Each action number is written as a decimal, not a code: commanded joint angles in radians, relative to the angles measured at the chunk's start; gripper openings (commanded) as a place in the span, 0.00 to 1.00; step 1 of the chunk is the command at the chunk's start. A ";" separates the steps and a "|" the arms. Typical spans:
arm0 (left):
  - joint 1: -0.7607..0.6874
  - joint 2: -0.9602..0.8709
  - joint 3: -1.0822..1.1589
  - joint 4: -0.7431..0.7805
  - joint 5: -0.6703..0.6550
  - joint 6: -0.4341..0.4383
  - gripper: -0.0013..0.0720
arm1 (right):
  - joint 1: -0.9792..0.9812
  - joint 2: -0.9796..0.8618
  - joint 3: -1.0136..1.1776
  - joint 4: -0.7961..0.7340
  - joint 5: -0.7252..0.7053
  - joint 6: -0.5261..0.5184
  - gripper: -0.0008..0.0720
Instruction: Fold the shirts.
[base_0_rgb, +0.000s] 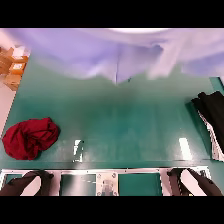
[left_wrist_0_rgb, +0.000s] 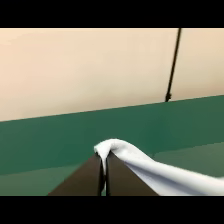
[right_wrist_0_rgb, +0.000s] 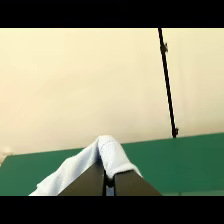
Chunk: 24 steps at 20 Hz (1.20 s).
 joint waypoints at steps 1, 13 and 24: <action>0.009 0.009 0.006 0.145 -0.068 -0.064 0.05 | -0.002 0.054 -0.022 -0.007 -0.020 -0.006 0.03; 0.004 -0.408 -0.559 -0.286 0.297 0.190 0.05 | 0.169 -0.122 -1.089 0.255 -0.486 -0.285 0.04; -0.019 -0.882 -0.406 -0.435 0.264 0.266 0.85 | 0.095 -0.643 -0.963 0.102 -0.445 -0.298 0.50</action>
